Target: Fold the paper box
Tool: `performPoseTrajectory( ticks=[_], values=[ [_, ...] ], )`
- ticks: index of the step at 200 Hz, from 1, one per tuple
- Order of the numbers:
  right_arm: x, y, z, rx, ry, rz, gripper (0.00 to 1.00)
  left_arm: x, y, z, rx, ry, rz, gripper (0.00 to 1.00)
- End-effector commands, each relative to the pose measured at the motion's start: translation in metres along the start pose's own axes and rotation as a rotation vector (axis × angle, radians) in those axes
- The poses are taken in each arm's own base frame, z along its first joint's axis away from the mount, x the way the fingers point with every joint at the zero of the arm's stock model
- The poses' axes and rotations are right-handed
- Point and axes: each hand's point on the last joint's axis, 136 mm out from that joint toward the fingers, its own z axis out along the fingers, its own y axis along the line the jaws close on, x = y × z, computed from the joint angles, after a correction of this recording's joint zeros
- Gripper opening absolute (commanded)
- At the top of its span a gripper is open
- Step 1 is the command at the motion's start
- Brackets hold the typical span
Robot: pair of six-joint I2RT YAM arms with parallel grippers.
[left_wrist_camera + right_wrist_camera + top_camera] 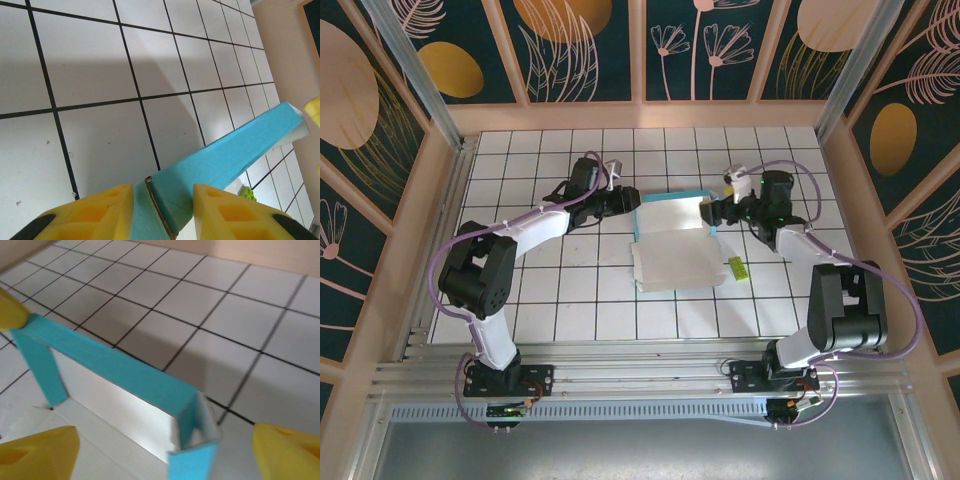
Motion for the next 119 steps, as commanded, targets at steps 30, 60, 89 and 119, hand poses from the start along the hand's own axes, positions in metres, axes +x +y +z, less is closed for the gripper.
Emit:
performPoseTrajectory(
  ticks=[30, 60, 89, 119],
  values=[
    [0.006, -0.029, -0.034, -0.036, -0.034, 0.094, 0.73, 0.004, -0.001, 0.003, 0.001, 0.021, 0.006, 0.35],
    [0.023, -0.039, -0.034, -0.001, 0.001, 0.101, 0.68, 0.004, -0.001, 0.003, 0.003, 0.022, 0.009, 0.35],
    [0.037, -0.049, -0.021, 0.0, 0.047, 0.075, 0.65, 0.004, -0.002, 0.004, 0.007, 0.023, 0.007, 0.35],
    [0.04, -0.048, -0.007, -0.059, 0.076, -0.023, 0.62, 0.005, 0.0, 0.004, 0.0, 0.022, 0.007, 0.35]
  ],
)
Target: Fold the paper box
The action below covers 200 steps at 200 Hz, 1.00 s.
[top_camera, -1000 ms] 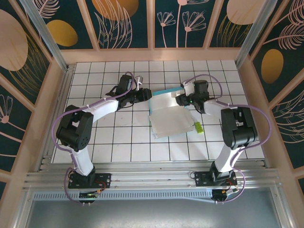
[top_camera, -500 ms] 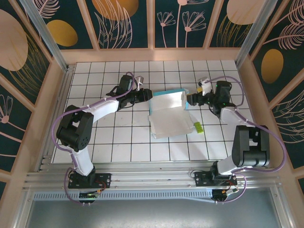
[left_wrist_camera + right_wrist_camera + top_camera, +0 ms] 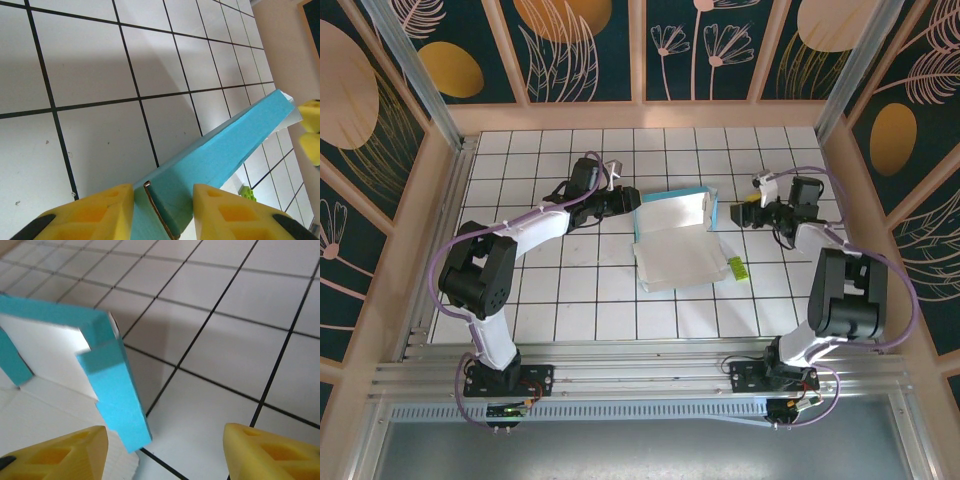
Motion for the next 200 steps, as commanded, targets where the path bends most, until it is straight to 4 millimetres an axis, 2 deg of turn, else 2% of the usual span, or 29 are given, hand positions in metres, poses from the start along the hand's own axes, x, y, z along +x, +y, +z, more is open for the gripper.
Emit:
performPoseTrajectory(
  ticks=[1, 35, 61, 91, 121, 149, 200],
  values=[
    [-0.005, 0.003, 0.01, -0.054, 0.015, -0.11, 0.62, 0.004, 0.0, 0.004, -0.001, 0.022, 0.007, 0.35],
    [-0.003, 0.012, 0.025, -0.128, 0.049, -0.197, 0.6, 0.004, 0.0, 0.005, 0.001, 0.023, 0.003, 0.35],
    [-0.001, 0.01, 0.035, -0.146, 0.064, -0.221, 0.58, 0.002, -0.001, 0.005, 0.001, 0.021, 0.007, 0.35],
    [0.004, 0.01, 0.047, -0.175, 0.097, -0.236, 0.5, 0.002, -0.001, 0.004, -0.001, 0.02, 0.009, 0.35],
    [0.009, 0.019, 0.053, -0.231, 0.133, -0.261, 0.5, 0.003, 0.0, 0.005, -0.002, 0.023, 0.006, 0.35],
    [0.006, 0.033, 0.053, -0.291, 0.11, -0.265, 0.49, 0.003, 0.0, 0.006, -0.003, 0.024, 0.005, 0.35],
    [0.009, 0.033, 0.066, -0.271, 0.157, -0.276, 0.42, 0.001, -0.001, 0.007, 0.001, 0.023, 0.005, 0.35]
  ],
)
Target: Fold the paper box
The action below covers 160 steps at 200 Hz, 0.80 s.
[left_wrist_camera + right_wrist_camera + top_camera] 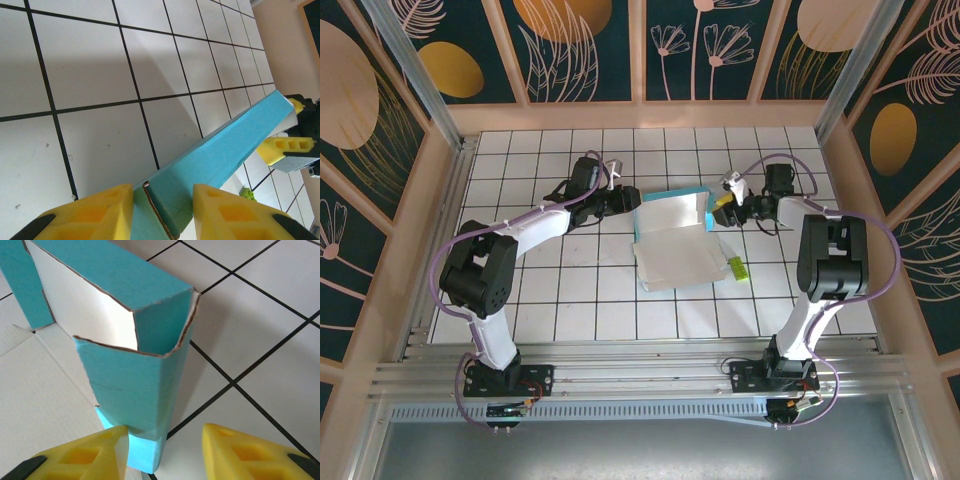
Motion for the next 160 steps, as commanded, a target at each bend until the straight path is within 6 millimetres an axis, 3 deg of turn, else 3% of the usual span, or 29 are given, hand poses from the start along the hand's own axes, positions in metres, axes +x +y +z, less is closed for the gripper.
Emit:
performPoseTrajectory(
  ticks=[1, 60, 126, 160],
  values=[
    [-0.004, 0.001, 0.009, -0.019, 0.02, -0.014, 0.42, 0.003, -0.001, 0.005, 0.001, 0.025, 0.004, 0.35],
    [-0.006, -0.002, 0.03, 0.002, 0.067, 0.02, 0.24, 0.005, 0.0, 0.004, 0.0, 0.029, 0.006, 0.35],
    [-0.017, -0.011, 0.048, 0.091, 0.066, 0.132, 0.18, 0.005, -0.001, 0.004, 0.004, 0.027, 0.006, 0.35],
    [-0.017, -0.016, 0.056, 0.129, 0.073, 0.198, 0.23, 0.006, -0.001, 0.003, 0.004, 0.027, 0.006, 0.35]
  ],
)
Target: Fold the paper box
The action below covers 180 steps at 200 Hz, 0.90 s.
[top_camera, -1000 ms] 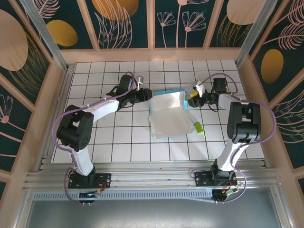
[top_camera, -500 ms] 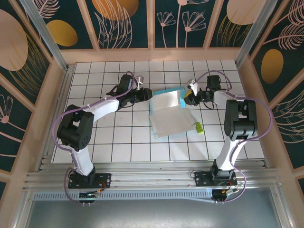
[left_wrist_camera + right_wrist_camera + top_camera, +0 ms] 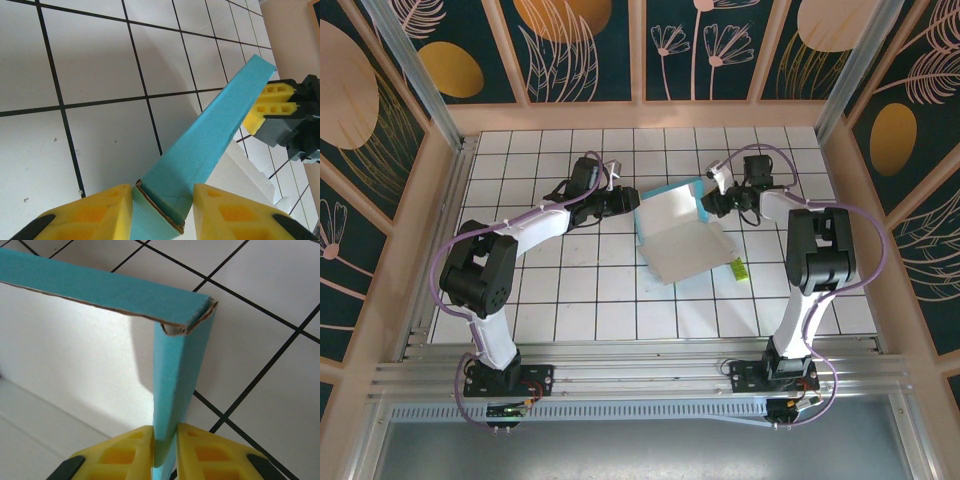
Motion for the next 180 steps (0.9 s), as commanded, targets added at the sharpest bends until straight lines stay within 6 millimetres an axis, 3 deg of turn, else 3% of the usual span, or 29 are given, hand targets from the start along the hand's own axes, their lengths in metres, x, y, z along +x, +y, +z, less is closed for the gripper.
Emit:
performPoseTrajectory(
  ticks=[1, 19, 47, 66, 85, 101, 142, 180],
  values=[
    [0.001, 0.001, 0.017, 0.014, 0.019, 0.077, 0.23, 0.003, -0.005, 0.004, 0.021, 0.017, 0.015, 0.35],
    [0.004, 0.0, 0.02, 0.022, 0.036, 0.103, 0.26, 0.004, -0.005, 0.003, 0.021, 0.018, 0.015, 0.35],
    [0.007, 0.005, 0.026, 0.01, 0.056, 0.119, 0.18, 0.005, -0.004, 0.004, 0.021, 0.019, 0.015, 0.35],
    [0.006, 0.005, 0.028, 0.021, 0.056, 0.129, 0.17, 0.004, -0.005, 0.004, 0.024, 0.017, 0.015, 0.35],
    [0.008, -0.003, 0.032, 0.056, 0.083, 0.173, 0.27, 0.004, -0.005, 0.004, 0.024, 0.016, 0.016, 0.35],
    [0.009, -0.006, 0.036, 0.057, 0.106, 0.199, 0.29, 0.004, -0.004, 0.005, 0.024, 0.018, 0.015, 0.35],
    [0.012, -0.001, 0.044, 0.041, 0.144, 0.183, 0.07, 0.004, -0.005, 0.004, 0.023, 0.016, 0.016, 0.35],
    [0.018, -0.004, 0.046, 0.132, 0.205, 0.114, 0.01, 0.005, -0.004, 0.004, 0.022, 0.018, 0.017, 0.36]
  ],
)
